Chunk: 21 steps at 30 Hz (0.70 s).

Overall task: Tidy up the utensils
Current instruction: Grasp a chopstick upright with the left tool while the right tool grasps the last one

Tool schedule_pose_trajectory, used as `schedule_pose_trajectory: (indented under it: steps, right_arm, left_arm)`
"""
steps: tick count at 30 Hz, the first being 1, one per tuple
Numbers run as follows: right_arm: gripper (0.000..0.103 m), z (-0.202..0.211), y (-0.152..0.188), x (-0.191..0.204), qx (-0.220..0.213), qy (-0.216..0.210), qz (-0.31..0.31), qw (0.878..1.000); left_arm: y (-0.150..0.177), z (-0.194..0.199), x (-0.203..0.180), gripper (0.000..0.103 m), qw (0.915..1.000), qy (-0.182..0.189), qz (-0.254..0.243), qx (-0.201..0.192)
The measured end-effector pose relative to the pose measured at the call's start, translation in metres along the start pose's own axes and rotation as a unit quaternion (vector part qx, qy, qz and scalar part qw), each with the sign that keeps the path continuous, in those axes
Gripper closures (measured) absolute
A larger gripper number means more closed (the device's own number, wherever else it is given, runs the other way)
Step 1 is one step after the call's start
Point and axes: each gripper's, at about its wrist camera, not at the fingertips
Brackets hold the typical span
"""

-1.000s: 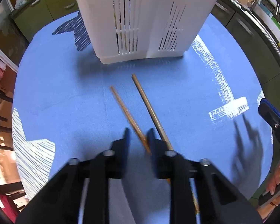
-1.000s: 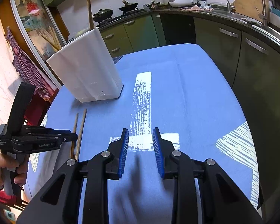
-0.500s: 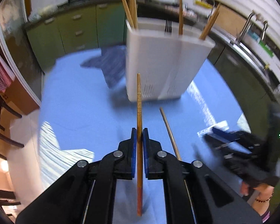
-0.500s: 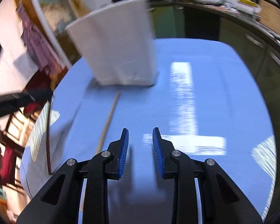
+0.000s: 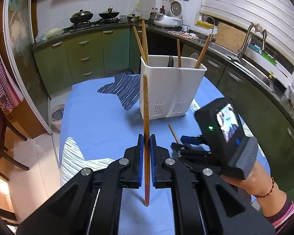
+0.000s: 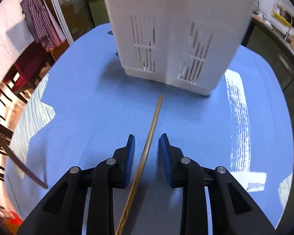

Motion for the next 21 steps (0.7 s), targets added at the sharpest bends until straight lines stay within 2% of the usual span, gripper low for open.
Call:
schedule_pose_trajectory:
  steps: [3,5,8,15,21]
  right_arm:
    - [0.077,-0.004,-0.007,-0.001,0.011,-0.003,-0.004,1.0]
    - [0.091,-0.005,-0.011,-0.004,0.014,0.0,-0.009,1.0]
    - [0.095,-0.006,-0.015,-0.009,0.021,-0.01,-0.016,1.0]
    - [0.097,0.008,-0.019,-0.014,0.005,-0.026,-0.025,0.999]
    - [0.097,0.06,-0.013,-0.03,-0.05,-0.058,-0.041,0.996]
  left_arm:
    - [0.003,0.004,0.001,0.097,1.0,0.002,0.001,-0.002]
    - [0.004,0.005,0.001,0.097,1.0,0.003,-0.001,-0.002]
    - [0.005,0.006,0.001,0.097,1.0,0.002,-0.002,-0.003]
    - [0.005,0.008,0.001,0.097,1.0,0.0,-0.004,-0.005]
    - [0.004,0.009,0.002,0.097,1.0,0.0,-0.004,-0.007]
Point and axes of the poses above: each gripper's, at about its wrist camera, not at the fingertips, and z roughly against the way its jaws point, x to its left, y to its underside, and after that the axes turned 13 degrees about -z, right-handed
